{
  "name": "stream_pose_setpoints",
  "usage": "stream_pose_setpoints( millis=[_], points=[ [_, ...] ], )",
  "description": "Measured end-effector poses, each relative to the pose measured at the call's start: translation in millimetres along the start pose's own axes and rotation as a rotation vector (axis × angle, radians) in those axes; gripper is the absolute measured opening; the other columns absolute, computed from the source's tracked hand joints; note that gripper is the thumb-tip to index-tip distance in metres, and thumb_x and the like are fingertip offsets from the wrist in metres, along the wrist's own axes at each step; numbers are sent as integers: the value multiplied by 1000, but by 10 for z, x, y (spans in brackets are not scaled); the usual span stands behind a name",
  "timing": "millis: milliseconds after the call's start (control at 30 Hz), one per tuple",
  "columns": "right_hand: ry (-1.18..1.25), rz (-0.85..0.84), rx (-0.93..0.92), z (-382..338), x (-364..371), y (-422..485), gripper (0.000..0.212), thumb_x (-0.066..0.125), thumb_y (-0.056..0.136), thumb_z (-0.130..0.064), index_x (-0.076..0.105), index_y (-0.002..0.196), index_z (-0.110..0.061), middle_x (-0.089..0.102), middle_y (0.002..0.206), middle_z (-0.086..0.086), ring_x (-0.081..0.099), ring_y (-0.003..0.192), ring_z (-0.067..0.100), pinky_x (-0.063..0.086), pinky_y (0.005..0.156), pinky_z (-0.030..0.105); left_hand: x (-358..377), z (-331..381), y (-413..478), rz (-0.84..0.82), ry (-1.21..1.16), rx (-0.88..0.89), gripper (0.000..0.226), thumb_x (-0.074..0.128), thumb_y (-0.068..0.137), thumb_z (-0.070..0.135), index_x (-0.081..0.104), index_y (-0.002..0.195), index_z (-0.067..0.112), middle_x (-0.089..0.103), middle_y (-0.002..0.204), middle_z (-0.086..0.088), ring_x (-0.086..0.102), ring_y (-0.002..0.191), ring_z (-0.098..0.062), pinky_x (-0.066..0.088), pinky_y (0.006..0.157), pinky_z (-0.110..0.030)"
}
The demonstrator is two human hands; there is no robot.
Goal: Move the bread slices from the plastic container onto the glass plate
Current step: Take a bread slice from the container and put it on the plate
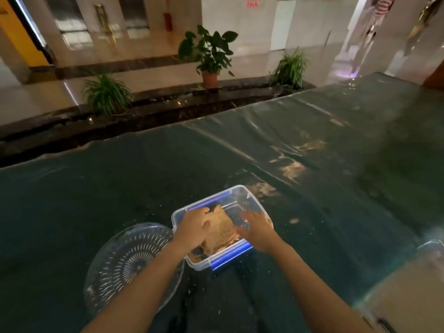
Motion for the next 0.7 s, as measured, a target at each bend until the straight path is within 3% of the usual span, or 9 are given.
stream_pose_setpoints(
  millis=[167, 267, 367, 500, 600, 700],
  points=[
    [-175, -43, 53, 114, 138, 88, 47, 34, 93, -49, 46, 130, -23, 50, 140, 1, 36, 134, 23, 8, 116, 50, 231, 6, 184, 5, 42, 32, 37, 51, 92, 28, 50, 127, 16, 57, 129, -4, 54, 119, -18, 41, 100, -24],
    [-236, -111, 79, 98, 168, 153, 36, 33, 96, -38, 56, 118, -20, 57, 131, 3, 42, 130, 24, 5, 115, 52, 322, 14, 330, 22, 124, 37, 35, 49, 93, 28, 52, 125, 14, 61, 125, -6, 59, 115, -20, 46, 97, -27],
    [-354, -197, 47, 30, 199, 240, 29, 38, 97, -25, 62, 111, -15, 63, 122, 6, 50, 122, 29, 10, 113, 58, 395, 5, 500, -81, 270, 40, 35, 45, 95, 23, 50, 128, 10, 60, 128, -11, 58, 117, -27, 46, 100, -34],
    [-319, -182, 139, -30, 207, 369, 28, 38, 96, -25, 63, 105, -14, 66, 113, 5, 53, 116, 28, 15, 112, 57, 482, 6, 646, -183, 419, 57, 39, 36, 99, 23, 44, 133, 7, 54, 135, -12, 53, 124, -28, 42, 105, -35],
    [-301, -210, 177, -47, 247, 440, 20, 42, 94, -21, 62, 94, -17, 65, 99, 4, 55, 111, 27, 15, 112, 56, 530, 16, 688, -143, 429, 43, 42, 33, 99, 28, 44, 133, 6, 53, 137, -12, 51, 127, -27, 40, 107, -33],
    [-330, -235, 176, -44, 282, 470, 17, 50, 91, -25, 62, 96, -13, 56, 84, 4, 53, 95, 26, 26, 112, 52, 536, 16, 703, -116, 337, -4, 43, 33, 99, 31, 47, 130, 6, 55, 134, -13, 52, 125, -27, 43, 106, -35]
  ],
)
Point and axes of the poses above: each hand's wrist, its own y-axis towards the middle knuckle, its own x-axis out of the palm, z = x × y, the point moved 2 cm from there along y, towards the middle knuckle
